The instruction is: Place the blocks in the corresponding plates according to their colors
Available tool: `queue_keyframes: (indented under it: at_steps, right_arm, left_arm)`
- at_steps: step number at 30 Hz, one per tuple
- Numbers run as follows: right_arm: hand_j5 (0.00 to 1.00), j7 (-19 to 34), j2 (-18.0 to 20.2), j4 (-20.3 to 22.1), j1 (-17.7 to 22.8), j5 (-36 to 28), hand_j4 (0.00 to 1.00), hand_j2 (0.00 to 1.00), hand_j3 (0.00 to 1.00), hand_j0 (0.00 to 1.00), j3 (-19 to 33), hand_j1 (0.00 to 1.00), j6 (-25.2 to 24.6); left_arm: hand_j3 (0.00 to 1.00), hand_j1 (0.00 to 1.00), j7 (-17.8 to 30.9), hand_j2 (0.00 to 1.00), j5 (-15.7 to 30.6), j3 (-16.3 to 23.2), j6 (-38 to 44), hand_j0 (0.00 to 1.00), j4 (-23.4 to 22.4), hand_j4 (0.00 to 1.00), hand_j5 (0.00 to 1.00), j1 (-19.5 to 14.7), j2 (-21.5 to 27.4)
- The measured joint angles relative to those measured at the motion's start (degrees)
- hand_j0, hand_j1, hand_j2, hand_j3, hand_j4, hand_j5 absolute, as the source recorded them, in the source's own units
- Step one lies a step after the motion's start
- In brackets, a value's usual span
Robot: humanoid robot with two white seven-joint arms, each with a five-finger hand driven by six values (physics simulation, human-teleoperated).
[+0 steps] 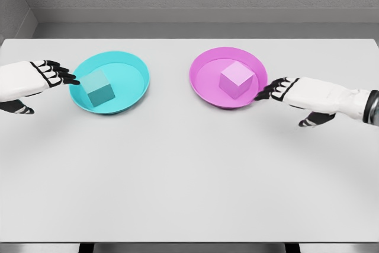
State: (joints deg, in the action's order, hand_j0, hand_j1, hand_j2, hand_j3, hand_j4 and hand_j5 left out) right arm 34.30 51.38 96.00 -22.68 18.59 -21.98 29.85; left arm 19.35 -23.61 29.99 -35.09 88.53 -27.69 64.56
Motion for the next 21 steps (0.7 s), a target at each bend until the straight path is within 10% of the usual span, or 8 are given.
queue_keyframes:
  at_steps: [21]
  right_arm:
    - [1.0,0.0,1.7,-0.8,4.8,-1.6,1.0,1.0,1.0,1.0,8.3,1.0,5.3]
  left_arm:
    - [1.0,1.0,0.0,1.0,0.1,0.0,0.0,1.0,0.1,1.0,1.0,0.1,0.1]
